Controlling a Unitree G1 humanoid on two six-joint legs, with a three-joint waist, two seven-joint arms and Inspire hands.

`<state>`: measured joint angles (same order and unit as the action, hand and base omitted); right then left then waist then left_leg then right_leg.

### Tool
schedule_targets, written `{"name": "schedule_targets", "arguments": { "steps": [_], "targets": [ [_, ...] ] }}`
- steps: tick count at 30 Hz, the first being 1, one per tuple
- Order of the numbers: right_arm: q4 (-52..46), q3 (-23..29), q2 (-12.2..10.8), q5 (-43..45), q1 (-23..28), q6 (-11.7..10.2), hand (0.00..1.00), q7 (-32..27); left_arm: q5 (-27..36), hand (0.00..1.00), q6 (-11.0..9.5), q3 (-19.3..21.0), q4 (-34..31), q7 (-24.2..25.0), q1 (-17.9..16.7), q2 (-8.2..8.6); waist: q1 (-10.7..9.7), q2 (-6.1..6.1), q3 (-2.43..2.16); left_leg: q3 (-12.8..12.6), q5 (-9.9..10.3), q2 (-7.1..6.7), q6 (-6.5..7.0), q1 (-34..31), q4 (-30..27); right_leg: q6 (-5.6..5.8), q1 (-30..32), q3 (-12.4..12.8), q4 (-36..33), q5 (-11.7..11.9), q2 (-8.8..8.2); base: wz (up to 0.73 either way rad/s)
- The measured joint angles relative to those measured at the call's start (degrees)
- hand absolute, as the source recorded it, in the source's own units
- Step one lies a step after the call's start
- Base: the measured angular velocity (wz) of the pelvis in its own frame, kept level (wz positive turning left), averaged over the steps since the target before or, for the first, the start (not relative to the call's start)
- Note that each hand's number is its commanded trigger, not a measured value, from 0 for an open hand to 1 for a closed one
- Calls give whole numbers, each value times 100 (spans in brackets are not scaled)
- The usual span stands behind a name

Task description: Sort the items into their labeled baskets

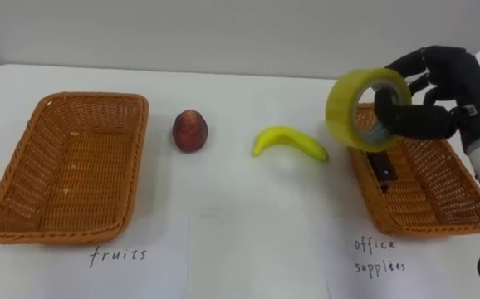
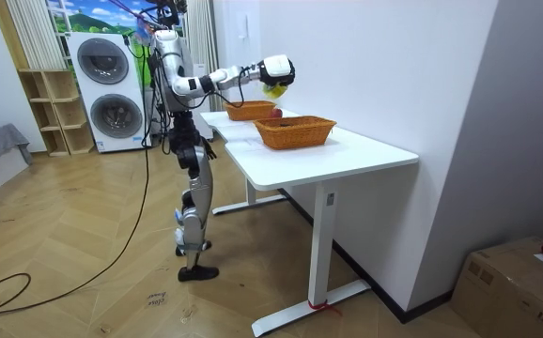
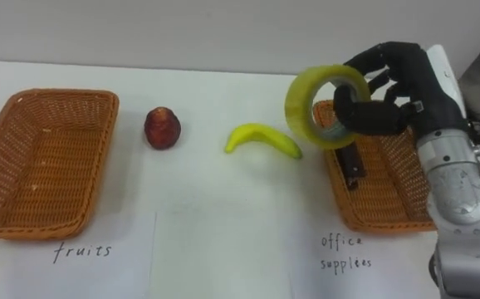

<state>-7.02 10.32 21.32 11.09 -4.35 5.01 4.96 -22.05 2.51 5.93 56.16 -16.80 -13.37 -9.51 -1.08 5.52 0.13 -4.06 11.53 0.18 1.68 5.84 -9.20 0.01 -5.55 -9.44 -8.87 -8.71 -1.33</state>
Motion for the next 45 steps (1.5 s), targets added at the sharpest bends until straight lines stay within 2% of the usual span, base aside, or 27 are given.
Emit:
{"name": "schedule_targets", "arguments": {
  "steps": [5, 13, 16, 22, 32, 44, 45],
  "targets": [
    [153, 53, 3, -204, 259, 0, 100, -63, 2, 0, 0, 2, -2, -2, -103, -10, -25, -36, 21, -25, 21, 18, -13, 70, 22, 0, -57, 76, 3, 0, 27, -4],
    [375, 265, 10, -199, 497, 0, 100, -172, 0, 0, 1, 8, 14, -10, -216, -8, -104, -91, -2, -86, 22, 4, -16, 78, 56, -2, -29, 145, -5, 1, 45, -4],
    [460, 352, 110, -155, 498, 0, 100, -279, 0, 0, 1, 38, 59, -10, -241, -8, -164, -74, -11, -103, 22, 3, -16, 79, 58, -2, -28, 162, -5, 1, 47, 0],
    [459, 485, 114, -81, 587, 0, 100, -328, 0, 0, 2, 93, 82, 0, -215, -20, -195, -38, -30, -145, 23, 7, -17, 80, 59, -2, -14, 197, -4, 1, 53, -1],
    [459, 496, 115, 234, 779, 0, 100, -292, -9, 0, -5, 180, -224, 3, -248, -17, -173, -19, -16, -203, 25, 15, -18, 74, 73, -3, 71, 280, -87, 1, 64, -3],
    [465, 503, 112, 297, 1016, 2, 100, -285, -14, 0, -4, 353, -231, -5, -266, -28, -159, -26, -12, -225, 27, 9, -15, 68, 89, -3, 95, 296, -86, 1, 62, -1],
    [465, 503, 112, 297, 1016, 2, 88, -285, -14, 0, -4, 359, -233, -7, -265, -28, -159, -26, -12, -225, 27, 9, -15, 69, 89, -3, 94, 296, -86, 1, 62, 0]
  ]
}}
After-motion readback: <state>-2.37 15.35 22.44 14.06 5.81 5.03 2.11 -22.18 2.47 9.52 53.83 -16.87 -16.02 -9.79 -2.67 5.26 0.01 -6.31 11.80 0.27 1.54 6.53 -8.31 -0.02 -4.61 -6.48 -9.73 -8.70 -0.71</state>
